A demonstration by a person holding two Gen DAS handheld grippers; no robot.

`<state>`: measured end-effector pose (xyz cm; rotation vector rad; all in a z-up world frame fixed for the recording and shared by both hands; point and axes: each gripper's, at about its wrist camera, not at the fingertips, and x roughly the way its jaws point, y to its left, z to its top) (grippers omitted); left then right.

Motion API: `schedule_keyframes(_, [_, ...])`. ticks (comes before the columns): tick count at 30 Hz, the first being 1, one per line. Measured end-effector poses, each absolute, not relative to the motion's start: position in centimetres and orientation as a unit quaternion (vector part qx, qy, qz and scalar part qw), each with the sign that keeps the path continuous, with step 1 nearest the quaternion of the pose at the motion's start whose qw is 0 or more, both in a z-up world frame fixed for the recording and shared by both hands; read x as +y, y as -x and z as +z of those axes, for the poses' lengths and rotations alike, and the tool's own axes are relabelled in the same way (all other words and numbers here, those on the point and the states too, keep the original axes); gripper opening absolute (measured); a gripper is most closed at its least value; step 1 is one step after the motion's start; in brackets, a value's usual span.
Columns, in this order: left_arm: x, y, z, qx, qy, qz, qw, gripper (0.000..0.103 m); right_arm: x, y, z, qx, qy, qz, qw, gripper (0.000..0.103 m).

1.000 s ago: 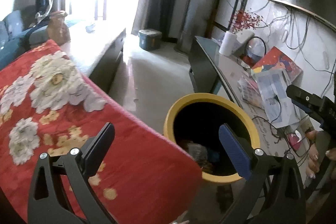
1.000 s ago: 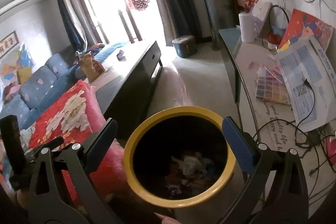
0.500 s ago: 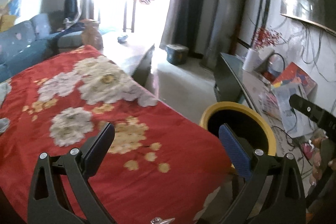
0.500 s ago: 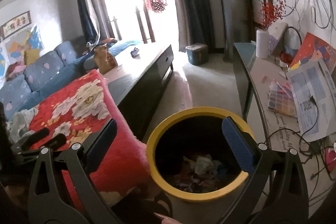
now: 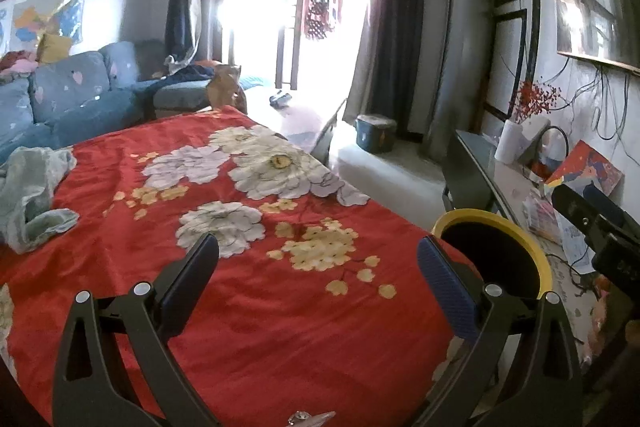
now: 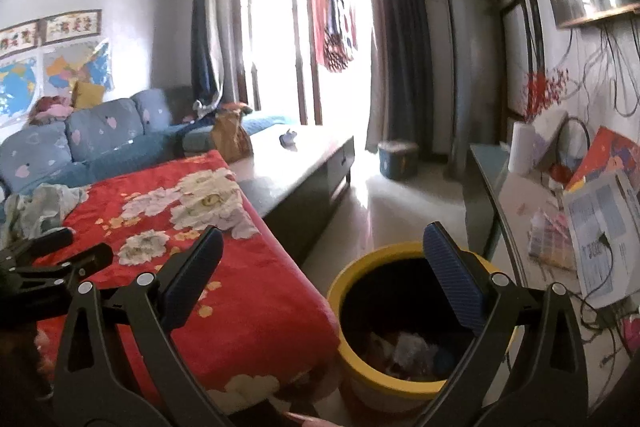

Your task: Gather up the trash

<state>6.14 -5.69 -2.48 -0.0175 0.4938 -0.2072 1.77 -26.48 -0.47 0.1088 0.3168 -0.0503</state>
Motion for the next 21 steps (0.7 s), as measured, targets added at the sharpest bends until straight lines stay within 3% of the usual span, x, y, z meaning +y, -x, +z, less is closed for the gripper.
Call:
schedule_keyframes(10, [-3.7,-4.1,-2.7,0.211,0.014,-0.089,0.973,0.097,-23.4,0.3,-0.6,0.102,-0.019,0.003,0.995,0.092])
schedule_keyframes(21, [-3.3,-3.7,-2.6,0.206,0.017,-0.089,0.974,0.097,-23.2,-0.2,-0.9,0.109,-0.023,0.0,0.994,0.092])
